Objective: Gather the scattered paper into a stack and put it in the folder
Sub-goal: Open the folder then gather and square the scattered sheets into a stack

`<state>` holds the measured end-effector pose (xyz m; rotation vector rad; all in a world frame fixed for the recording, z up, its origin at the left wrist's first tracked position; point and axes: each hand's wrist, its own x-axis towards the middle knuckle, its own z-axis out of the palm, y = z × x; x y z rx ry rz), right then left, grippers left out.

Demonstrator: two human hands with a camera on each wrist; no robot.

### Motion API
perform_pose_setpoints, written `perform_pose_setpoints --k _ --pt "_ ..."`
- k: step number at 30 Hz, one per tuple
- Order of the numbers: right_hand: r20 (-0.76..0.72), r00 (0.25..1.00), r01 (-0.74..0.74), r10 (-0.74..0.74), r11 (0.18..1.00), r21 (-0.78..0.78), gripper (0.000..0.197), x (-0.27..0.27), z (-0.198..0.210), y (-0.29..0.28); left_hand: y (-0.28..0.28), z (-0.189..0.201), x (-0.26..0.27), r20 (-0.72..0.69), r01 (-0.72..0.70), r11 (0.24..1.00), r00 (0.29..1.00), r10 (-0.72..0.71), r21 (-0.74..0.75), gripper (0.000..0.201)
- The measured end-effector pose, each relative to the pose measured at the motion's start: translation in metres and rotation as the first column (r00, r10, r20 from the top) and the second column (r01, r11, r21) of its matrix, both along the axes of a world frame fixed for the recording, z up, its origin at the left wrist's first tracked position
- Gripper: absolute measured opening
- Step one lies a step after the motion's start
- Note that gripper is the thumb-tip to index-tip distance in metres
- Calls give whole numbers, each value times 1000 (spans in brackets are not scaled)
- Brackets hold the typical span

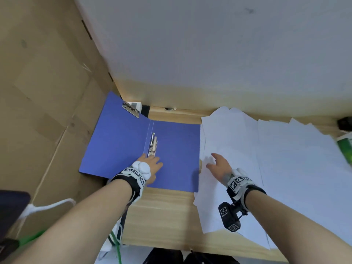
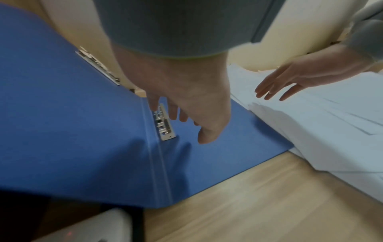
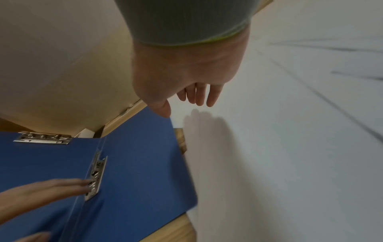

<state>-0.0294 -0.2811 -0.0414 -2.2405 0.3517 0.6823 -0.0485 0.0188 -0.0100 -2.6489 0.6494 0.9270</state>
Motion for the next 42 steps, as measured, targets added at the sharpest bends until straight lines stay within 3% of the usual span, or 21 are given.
perform_pose_setpoints --k 3,9,15,18,23,29,33,37,42 --pt "-8 999 32 -33 997 -77 63 -17 9 -35 -36 -13 16 10 49 994 999 -48 -95 44" --pt "3 997 77 -78 974 -214 58 -48 21 -115 -129 -16 34 -21 151 980 988 -155 -132 53" --pt "-9 995 90 -96 952 -294 56 -65 21 -204 -214 -15 34 -31 168 971 984 -176 -171 42" --pt "-42 997 46 -61 954 -298 57 -60 15 -247 -248 -24 37 -104 67 982 991 -86 -177 42" --pt "-24 992 -121 121 924 -363 58 -27 5 -306 -308 -32 33 -222 -149 960 970 96 -237 41" --pt "-20 891 -423 453 813 -400 67 34 3 -347 -349 -41 20 -311 -455 847 876 369 -275 46" --pt "-91 769 -599 633 664 -449 87 73 4 -354 -358 -50 17 -345 -565 773 814 467 -287 48" --pt "-150 704 -660 694 563 -497 96 93 0 -351 -362 -54 16 -369 -674 661 736 567 -328 46" --pt "-128 676 -661 726 519 -542 91 94 -11 -348 -366 -60 14 -425 -749 561 663 617 -354 37"
